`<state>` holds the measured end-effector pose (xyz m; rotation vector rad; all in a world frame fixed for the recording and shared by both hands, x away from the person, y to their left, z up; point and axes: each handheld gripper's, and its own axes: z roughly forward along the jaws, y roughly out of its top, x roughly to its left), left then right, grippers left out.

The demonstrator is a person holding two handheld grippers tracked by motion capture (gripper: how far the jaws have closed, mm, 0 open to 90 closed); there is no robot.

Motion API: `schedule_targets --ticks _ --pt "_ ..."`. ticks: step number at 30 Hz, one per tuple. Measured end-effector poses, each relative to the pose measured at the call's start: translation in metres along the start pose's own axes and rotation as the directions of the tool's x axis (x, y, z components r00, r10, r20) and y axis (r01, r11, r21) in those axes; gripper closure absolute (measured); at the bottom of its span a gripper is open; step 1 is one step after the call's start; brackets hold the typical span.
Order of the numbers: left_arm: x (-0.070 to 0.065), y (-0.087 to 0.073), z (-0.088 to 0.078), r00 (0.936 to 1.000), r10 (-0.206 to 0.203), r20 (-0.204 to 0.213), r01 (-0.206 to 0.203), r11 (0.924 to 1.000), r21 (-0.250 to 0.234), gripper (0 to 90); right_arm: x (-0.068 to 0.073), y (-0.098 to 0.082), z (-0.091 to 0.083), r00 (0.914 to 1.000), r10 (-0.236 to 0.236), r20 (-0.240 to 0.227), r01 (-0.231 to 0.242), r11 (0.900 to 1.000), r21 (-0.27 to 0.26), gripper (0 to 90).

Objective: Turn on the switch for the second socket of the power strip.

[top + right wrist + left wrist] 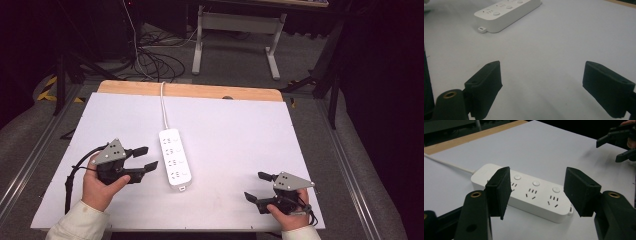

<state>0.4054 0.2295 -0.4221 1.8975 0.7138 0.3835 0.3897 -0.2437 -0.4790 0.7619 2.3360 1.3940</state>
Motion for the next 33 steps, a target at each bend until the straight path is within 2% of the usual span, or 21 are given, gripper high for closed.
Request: schedule_targets --ticks 4,18,28,33 --pt "0.0 0.005 0.007 0.9998 0.019 0.002 -0.019 0.9997 0.012 40.2 0.0 0.0 0.0 1.0 -0.002 -0.001 0.002 1.0 -0.001 15.7" --pt "0.001 0.014 0.031 0.9995 0.023 0.021 -0.024 0.9995 0.022 44.8 0.0 0.0 0.0 1.0 -0.002 -0.003 0.002 1.0 -0.003 15.7" --pt "0.011 0.012 0.053 0.9999 -0.012 0.012 0.012 0.9999 0.006 53.7 0.0 -0.001 0.0 1.0 -0.003 -0.006 0.002 1.0 -0.005 15.7" --pt "0.017 0.008 0.065 0.9985 -0.049 0.024 0.049 0.9988 -0.009 60.9 0.0 -0.001 0.0 1.0 -0.004 -0.007 0.004 1.0 -0.004 15.6"
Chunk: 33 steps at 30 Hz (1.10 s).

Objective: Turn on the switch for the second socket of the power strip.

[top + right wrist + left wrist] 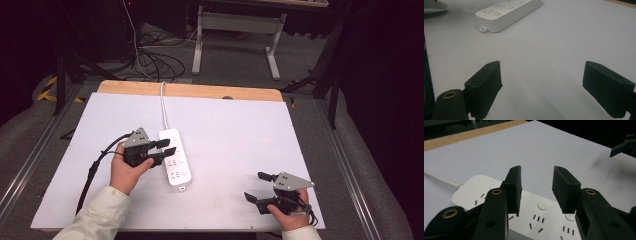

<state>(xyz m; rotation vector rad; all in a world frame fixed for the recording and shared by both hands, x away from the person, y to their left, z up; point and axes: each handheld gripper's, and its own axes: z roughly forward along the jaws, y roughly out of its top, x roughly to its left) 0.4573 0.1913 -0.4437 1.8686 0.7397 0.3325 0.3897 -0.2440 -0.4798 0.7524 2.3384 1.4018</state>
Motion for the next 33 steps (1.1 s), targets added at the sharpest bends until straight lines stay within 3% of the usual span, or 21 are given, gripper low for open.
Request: schedule_targets --ticks 3,9,13,26,33 --pt "0.001 -0.002 0.005 1.0 -0.001 0.005 0.001 1.0 0.001 66.3 0.0 0.0 0.0 1.0 -0.001 0.0 0.001 1.0 0.0 15.7" --pt "0.008 -0.006 0.016 0.9995 0.019 -0.027 -0.019 0.9998 0.009 72.5 0.0 0.0 0.0 1.0 -0.002 -0.004 0.002 1.0 0.001 15.6" --pt "0.011 -0.009 0.022 0.9997 0.001 -0.023 -0.001 1.0 0.009 77.3 0.0 -0.001 0.001 0.9999 -0.007 -0.007 0.007 1.0 0.009 15.4" --pt "0.02 -0.019 0.037 0.9994 0.022 -0.027 -0.02 0.9978 0.063 88.4 0.0 -0.001 0.001 0.9998 -0.009 -0.016 0.009 1.0 0.013 14.7" --pt "0.02 -0.022 0.043 0.9999 -0.008 -0.01 0.009 0.9976 0.069 89.8 0.0 -0.002 0.003 0.9998 -0.011 -0.019 0.011 1.0 0.022 14.1"
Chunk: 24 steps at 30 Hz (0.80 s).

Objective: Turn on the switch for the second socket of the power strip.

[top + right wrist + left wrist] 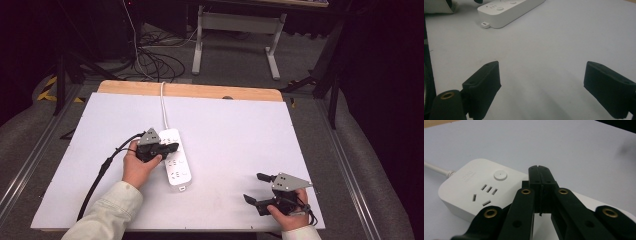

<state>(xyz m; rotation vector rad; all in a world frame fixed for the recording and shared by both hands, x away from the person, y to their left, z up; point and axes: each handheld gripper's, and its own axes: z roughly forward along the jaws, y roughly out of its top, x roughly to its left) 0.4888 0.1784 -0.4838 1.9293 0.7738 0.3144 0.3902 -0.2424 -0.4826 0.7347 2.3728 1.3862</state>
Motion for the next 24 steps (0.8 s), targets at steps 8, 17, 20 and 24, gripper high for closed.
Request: schedule_targets --ticks 8,17,20,24 --pt "0.0017 -0.0014 0.0037 1.0 -0.001 -0.007 0.001 1.0 0.009 89.9 0.0002 -0.0002 0.0005 1.0 0.0 -0.002 0.0 1.0 0.003 13.8" --pt "0.0026 -0.0021 0.0061 1.0 0.005 -0.006 -0.004 1.0 0.006 89.9 0.0001 -0.0005 0.0008 1.0 0.002 -0.002 -0.002 1.0 0.005 13.8" --pt "0.0022 -0.0019 0.0063 0.9999 0.01 -0.012 -0.009 0.9999 0.007 90.0 0.0 -0.0006 0.0009 1.0 0.001 -0.002 -0.001 1.0 0.005 13.8" --pt "0.0017 -0.0012 0.0062 0.9997 0.014 -0.019 -0.013 0.9998 0.014 90.0 0.0001 -0.0006 0.0008 1.0 0.001 -0.001 -0.001 1.0 0.004 13.8"
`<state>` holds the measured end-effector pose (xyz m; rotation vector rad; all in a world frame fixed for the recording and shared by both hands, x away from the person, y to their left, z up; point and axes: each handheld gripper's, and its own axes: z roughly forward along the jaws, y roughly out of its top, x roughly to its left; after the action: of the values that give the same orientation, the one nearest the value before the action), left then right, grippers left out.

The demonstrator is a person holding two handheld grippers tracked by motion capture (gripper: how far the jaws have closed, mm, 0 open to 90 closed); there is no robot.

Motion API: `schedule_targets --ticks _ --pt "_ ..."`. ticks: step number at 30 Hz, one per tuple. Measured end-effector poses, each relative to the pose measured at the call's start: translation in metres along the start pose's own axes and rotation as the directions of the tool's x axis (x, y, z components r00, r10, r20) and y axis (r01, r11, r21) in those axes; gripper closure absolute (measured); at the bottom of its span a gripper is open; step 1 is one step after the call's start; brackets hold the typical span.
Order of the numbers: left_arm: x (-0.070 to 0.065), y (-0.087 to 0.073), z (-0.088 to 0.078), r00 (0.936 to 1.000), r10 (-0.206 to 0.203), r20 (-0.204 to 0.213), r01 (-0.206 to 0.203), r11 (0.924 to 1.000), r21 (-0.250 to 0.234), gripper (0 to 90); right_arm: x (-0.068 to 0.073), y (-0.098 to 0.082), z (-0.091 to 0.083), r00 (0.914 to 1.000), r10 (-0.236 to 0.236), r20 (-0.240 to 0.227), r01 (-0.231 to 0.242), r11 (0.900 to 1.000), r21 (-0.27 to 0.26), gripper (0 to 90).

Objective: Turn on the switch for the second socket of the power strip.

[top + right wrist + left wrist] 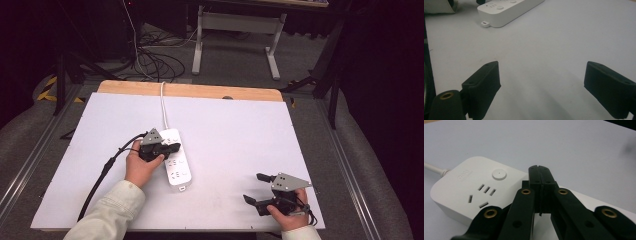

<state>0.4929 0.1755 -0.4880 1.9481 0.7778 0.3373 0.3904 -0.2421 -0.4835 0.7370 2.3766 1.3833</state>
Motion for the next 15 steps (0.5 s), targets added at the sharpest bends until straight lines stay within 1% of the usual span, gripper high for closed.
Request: schedule_targets --ticks 1,2,3,5,6,7,10,11,13,15 --pt "-0.0001 0.0003 -0.0001 1.0 0.001 -0.001 -0.001 1.0 0.003 90.0 0.0 0.0 0.0 1.0 0.0 0.0 0.0 1.0 0.0 13.7" --pt "-0.0008 0.0004 0.0003 1.0 -0.008 0.003 0.008 1.0 0.003 90.0 0.0 0.0 0.0 1.0 0.0 0.001 0.0 1.0 0.0 13.8" --pt "-0.0002 0.0007 0.0003 1.0 0.001 -0.006 -0.001 1.0 0.002 90.0 0.0 0.0 0.0 1.0 0.0 0.0 0.0 1.0 0.0 13.8" --pt "-0.0013 0.0011 0.0007 1.0 -0.009 0.003 0.009 0.9999 0.011 90.0 0.0001 0.0 0.0002 1.0 -0.001 -0.001 0.001 1.0 0.001 13.7" --pt "-0.0014 0.0018 0.0008 1.0 -0.006 0.003 0.006 0.9999 0.015 90.0 0.0002 -0.0001 0.0003 1.0 -0.001 -0.002 0.001 1.0 0.002 13.7" --pt "-0.0011 0.0028 0.0009 0.9999 0.011 -0.006 -0.011 0.9998 0.019 90.0 0.0002 -0.0001 0.0003 1.0 -0.001 -0.002 0.001 1.0 0.002 13.7" --pt "-0.0033 0.0048 0.0022 0.9997 0.019 -0.017 -0.018 0.9993 0.034 90.0 0.0001 -0.0001 0.0001 1.0 -0.001 0.0 0.001 1.0 0.002 13.7" --pt "-0.0041 0.0054 0.0026 0.9998 0.013 -0.018 -0.012 0.9992 0.039 90.0 0.0002 -0.0001 0.0002 1.0 -0.001 -0.001 0.001 1.0 0.002 13.7" --pt "-0.0042 0.0065 0.0031 0.9996 0.02 -0.021 -0.019 0.9988 0.044 90.0 0.0003 -0.0001 0.0 1.0 -0.002 -0.001 0.002 1.0 0.001 13.7" --pt "-0.004 0.0065 0.0032 0.9997 0.011 -0.023 -0.01 0.9989 0.045 90.0 0.0002 -0.0001 -0.0002 1.0 -0.002 -0.001 0.002 1.0 0.001 13.8"
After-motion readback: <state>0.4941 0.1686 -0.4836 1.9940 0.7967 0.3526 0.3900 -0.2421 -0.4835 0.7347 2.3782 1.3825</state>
